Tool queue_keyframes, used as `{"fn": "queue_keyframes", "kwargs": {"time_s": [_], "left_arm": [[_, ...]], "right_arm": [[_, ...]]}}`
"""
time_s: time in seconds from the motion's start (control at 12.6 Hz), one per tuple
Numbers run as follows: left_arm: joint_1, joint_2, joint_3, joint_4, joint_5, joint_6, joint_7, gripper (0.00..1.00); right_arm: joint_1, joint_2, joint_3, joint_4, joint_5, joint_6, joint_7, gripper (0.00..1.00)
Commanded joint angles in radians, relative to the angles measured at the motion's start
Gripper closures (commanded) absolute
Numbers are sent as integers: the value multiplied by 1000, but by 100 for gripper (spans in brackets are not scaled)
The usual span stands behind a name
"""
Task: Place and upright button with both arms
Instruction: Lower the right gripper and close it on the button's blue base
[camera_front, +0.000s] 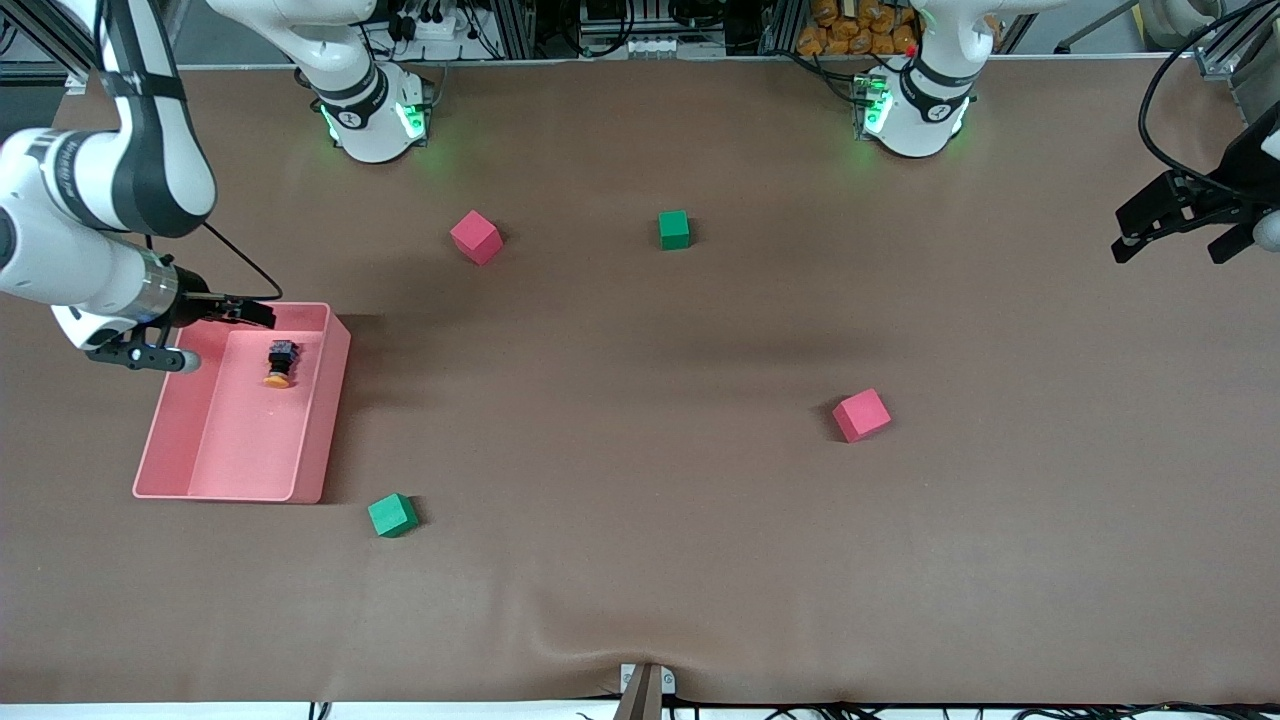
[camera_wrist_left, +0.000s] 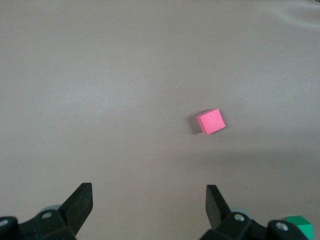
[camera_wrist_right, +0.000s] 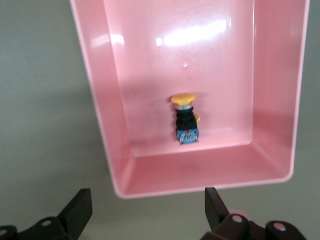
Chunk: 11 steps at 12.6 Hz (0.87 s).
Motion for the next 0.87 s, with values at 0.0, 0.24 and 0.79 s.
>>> {"fn": "queue_keyframes", "kwargs": {"time_s": [0.0, 0.24, 0.79], "left_arm": [[9, 15, -4, 19, 1, -17, 27, 0], [11, 15, -4, 22, 2, -17, 27, 0], [11, 13, -3, 19, 2, -23, 27, 0]], "right_arm": [[-47, 5, 9, -68, -15, 123, -81, 0], [-44, 83, 10, -68, -15, 220, -89, 0], [-76, 180, 9, -134, -17, 377, -143, 0]]}}
